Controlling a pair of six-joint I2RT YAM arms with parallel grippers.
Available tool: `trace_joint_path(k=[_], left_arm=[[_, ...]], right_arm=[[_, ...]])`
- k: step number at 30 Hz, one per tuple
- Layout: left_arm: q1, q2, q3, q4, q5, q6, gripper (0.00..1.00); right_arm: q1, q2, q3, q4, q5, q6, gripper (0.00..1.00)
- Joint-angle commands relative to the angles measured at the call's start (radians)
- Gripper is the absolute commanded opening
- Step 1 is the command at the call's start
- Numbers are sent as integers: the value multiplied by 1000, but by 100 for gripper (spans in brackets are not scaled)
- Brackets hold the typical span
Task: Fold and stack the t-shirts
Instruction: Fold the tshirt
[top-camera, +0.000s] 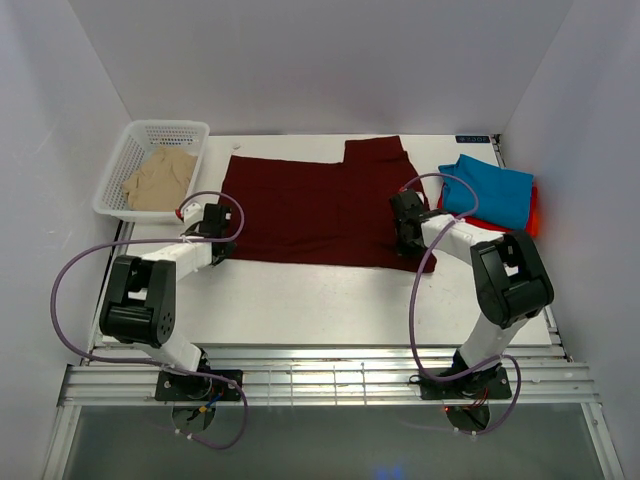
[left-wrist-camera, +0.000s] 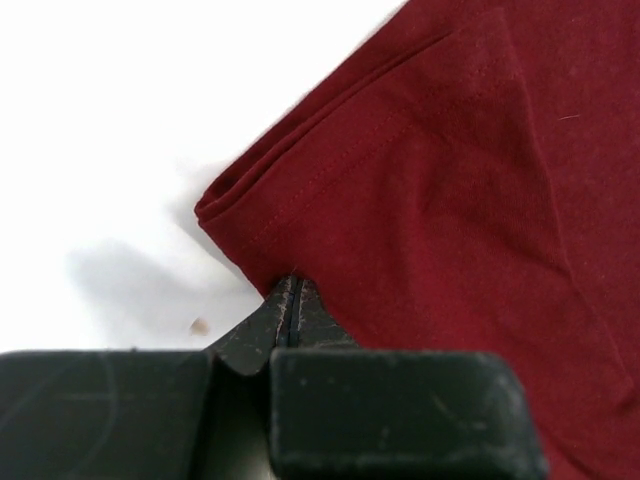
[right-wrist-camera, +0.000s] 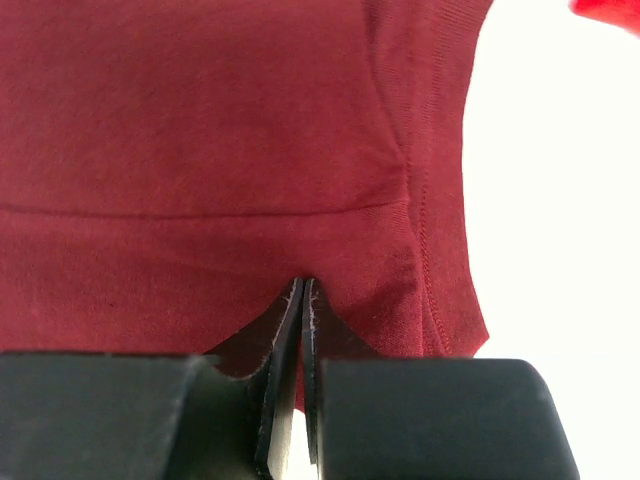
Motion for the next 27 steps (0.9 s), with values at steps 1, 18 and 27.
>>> trace_joint_path(k=[1, 18, 27], left_arm=[[9, -70, -67, -94, 9, -12, 0], [-60, -540, -118, -75, 36, 36, 27], [-56, -270, -79, 163, 80, 139, 73]], right_arm=[[-60, 10, -83, -93, 3, -16, 8], [-114, -110, -47, -106, -6, -69, 8], [-114, -133, -31, -110, -34, -85, 8]])
